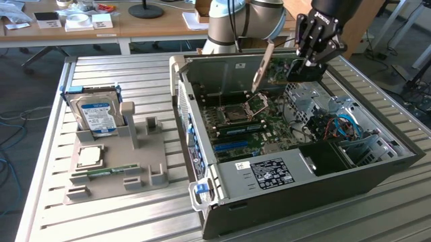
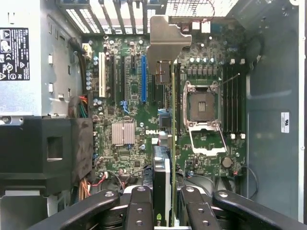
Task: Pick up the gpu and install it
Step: 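Insert the gpu into the slot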
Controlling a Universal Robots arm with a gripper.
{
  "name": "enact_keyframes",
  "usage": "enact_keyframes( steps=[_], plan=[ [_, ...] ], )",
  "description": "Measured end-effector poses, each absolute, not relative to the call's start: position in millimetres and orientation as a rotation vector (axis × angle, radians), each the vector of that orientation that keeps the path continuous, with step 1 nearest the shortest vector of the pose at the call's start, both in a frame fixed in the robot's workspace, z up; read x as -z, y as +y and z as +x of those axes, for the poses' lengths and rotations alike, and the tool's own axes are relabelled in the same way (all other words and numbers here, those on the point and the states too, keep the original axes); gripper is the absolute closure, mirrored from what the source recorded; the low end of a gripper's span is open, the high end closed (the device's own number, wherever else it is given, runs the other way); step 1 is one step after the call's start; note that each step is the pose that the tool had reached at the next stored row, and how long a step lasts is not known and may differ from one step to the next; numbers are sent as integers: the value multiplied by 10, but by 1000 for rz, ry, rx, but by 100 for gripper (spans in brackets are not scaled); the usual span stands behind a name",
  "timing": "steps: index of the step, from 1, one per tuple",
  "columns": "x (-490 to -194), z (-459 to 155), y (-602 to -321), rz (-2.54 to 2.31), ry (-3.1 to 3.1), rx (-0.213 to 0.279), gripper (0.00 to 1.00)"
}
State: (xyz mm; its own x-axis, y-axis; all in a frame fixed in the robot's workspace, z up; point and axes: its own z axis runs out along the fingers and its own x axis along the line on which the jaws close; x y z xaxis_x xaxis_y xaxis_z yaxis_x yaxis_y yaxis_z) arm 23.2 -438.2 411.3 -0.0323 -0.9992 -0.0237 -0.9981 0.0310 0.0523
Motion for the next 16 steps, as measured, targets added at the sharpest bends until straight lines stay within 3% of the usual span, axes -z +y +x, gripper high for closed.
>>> enact_keyframes(
  steps=[16],
  plan=[
    [-4025,121,-4382,2223,-2254,20,73]
  ],
)
